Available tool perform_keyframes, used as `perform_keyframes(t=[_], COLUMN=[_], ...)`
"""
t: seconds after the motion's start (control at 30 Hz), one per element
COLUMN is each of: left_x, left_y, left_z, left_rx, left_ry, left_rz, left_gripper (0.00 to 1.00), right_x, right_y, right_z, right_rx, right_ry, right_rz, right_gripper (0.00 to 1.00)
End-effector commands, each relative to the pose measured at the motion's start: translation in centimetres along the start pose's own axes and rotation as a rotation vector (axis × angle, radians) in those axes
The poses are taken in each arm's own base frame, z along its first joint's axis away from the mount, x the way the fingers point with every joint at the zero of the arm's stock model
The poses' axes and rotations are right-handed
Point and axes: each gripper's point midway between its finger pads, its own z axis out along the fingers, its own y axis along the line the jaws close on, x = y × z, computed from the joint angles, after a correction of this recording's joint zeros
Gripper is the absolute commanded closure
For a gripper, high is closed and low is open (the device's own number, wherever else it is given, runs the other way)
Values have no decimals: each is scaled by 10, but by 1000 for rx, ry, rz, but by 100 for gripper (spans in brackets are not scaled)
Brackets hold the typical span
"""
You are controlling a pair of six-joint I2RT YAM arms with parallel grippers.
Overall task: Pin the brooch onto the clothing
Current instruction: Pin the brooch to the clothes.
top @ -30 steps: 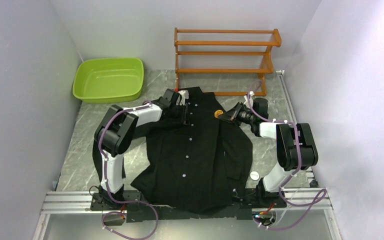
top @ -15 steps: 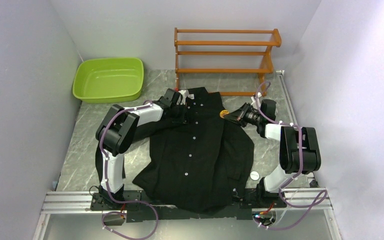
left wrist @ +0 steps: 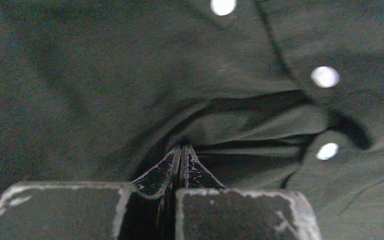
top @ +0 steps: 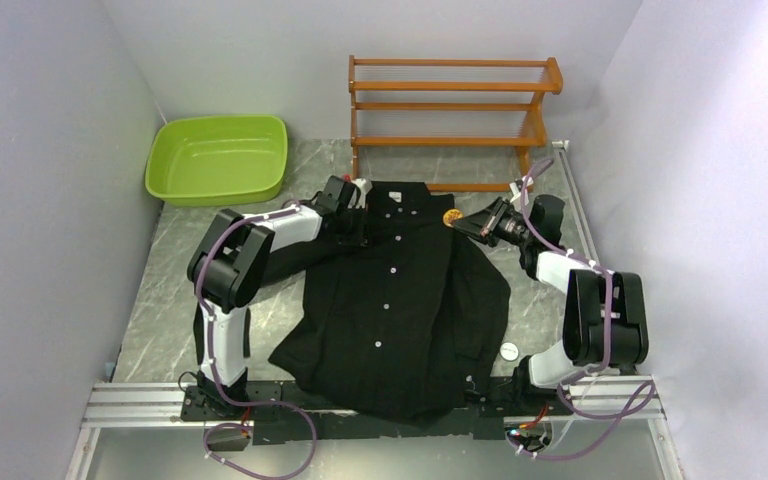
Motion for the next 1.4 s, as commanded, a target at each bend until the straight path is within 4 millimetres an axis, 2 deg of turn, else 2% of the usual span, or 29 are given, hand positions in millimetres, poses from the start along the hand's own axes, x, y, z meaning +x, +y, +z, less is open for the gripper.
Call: perform_keyframes(t=[0.0,0.07,0.1,0.17,0.23,0.33,0.37,0.43,0.5,0.57,0.7,0.9,1.07,1.2,1.27,1.3,1.37], left_x=[27,15,6,-10,-27,-51,-58,-68,-66,-58,-44,-51,-63,-61,-54,-52,-48], left_y=[49,35,25,-4,-33,-68,-78,-96,-113,-128,-140,-124,-106,-91,-88,-88,-89], left_z=[-21,-28,-32,-43,-56,-79,-85,-96,-96,-88,-64,-30,-15,0,7,10,11], left_rx=[-195,-143,-101,26,151,299,337,398,435,446,448,344,191,105,108,115,134], left_ry=[111,74,47,-3,-60,-158,-190,-245,-252,-235,-234,-329,-355,-334,-305,-297,-294], left_rz=[10,33,44,71,95,107,118,146,195,259,347,424,490,509,517,519,522], left_gripper=[97,93,86,67,52,37,19,7,5,5,5,5,5,8,14,17,30], right_x=[-36,-35,-33,-29,-21,-11,-9,-4,-4,1,5,5,4,3,6,0,-2], right_y=[42,44,43,43,41,37,36,33,29,29,27,15,8,4,2,-2,-6], right_z=[-15,-15,-15,-11,-5,4,7,11,13,18,22,22,20,17,17,13,10], right_rx=[-43,-29,-19,-15,-25,-33,-30,-23,-16,-21,-21,33,50,63,67,77,81], right_ry=[-114,-105,-96,-65,-30,16,29,48,51,73,91,86,71,63,66,50,43], right_rz=[-205,-229,-233,-239,-231,-223,-224,-220,-213,-213,-208,-209,-184,-164,-150,-139,-126], right_gripper=[100,100,100,100,100,100,100,100,100,100,100,100,100,100,100,100,100])
